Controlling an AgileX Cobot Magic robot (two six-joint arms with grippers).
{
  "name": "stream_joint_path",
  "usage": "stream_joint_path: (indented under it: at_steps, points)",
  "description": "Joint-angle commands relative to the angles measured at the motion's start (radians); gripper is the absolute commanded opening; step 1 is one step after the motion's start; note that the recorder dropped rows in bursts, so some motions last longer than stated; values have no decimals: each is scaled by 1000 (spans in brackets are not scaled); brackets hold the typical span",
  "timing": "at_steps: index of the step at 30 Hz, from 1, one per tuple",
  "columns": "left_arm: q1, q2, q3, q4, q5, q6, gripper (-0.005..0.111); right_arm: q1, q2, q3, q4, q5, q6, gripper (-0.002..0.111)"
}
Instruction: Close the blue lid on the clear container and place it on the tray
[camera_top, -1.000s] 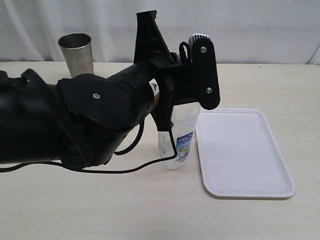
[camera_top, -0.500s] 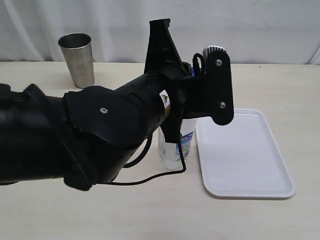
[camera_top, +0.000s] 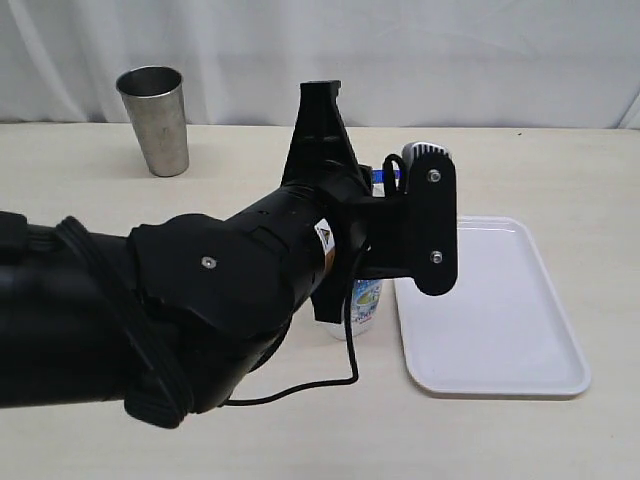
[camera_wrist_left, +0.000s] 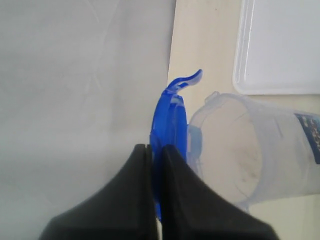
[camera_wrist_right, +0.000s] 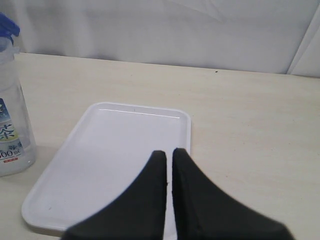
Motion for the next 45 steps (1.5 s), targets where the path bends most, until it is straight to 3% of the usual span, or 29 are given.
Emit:
stream_joint_path:
  at_steps: [1,25,31,40,45]
  points:
    - [-2,-8,10,-12,-3,-4,0,-4,-6,1,1,-9,-6,4]
    - [-4,-8,10,-167,-95,78,0,-4,-6,1,1,-9,-6,4]
    - [-4,-8,10,-281,-100,183,0,-4,-6,1,1,-9,-6,4]
    - [-4,-8,10,-282,-157,185,0,-4,-6,1,1,-9,-6,4]
    - [-4,-8,10,-280,-103,185,0,-4,-6,1,1,-9,-6,4]
